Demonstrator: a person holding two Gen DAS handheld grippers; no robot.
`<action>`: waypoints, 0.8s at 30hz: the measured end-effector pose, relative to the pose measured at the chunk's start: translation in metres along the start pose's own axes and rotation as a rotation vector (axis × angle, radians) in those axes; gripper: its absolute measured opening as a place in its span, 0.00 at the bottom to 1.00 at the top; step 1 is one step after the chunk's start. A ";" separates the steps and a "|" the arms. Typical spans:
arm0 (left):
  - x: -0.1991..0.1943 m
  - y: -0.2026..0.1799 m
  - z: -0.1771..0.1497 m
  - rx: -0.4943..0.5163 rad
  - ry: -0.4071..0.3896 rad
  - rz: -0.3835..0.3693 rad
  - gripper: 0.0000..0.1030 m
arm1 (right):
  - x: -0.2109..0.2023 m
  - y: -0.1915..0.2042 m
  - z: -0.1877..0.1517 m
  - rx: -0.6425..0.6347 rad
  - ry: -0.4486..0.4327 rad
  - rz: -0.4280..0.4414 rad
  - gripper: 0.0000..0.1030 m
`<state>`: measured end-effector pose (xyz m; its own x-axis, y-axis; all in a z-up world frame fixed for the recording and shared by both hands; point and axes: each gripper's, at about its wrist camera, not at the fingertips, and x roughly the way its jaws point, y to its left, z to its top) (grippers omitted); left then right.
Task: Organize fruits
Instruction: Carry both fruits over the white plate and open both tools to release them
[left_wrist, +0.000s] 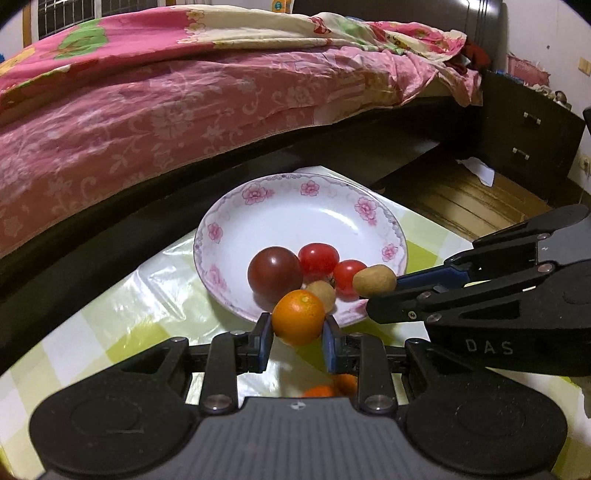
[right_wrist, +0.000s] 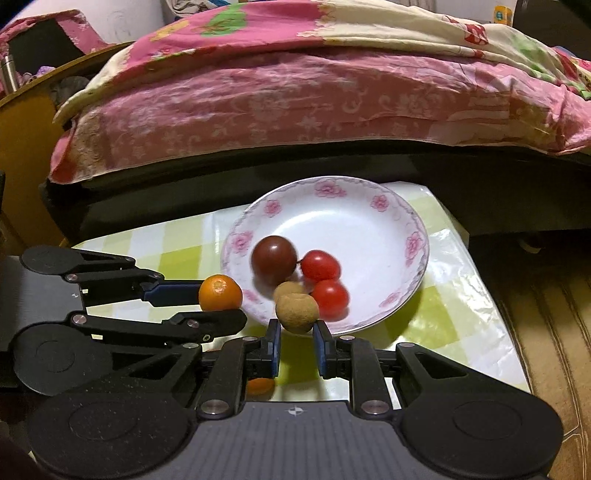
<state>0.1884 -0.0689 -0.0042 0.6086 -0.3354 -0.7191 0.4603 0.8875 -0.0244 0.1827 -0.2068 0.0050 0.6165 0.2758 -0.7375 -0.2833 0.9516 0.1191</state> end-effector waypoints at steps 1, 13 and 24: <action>0.002 0.000 0.001 0.002 -0.004 0.002 0.35 | 0.002 -0.002 0.001 0.002 0.003 -0.003 0.16; 0.025 0.002 0.010 0.026 -0.013 0.022 0.35 | 0.023 -0.013 0.009 -0.048 -0.003 -0.045 0.17; 0.038 0.006 0.012 0.022 -0.012 0.044 0.35 | 0.038 -0.015 0.017 -0.063 -0.002 -0.067 0.18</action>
<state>0.2218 -0.0798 -0.0231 0.6367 -0.2999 -0.7104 0.4467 0.8944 0.0228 0.2226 -0.2086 -0.0137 0.6373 0.2123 -0.7408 -0.2868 0.9576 0.0277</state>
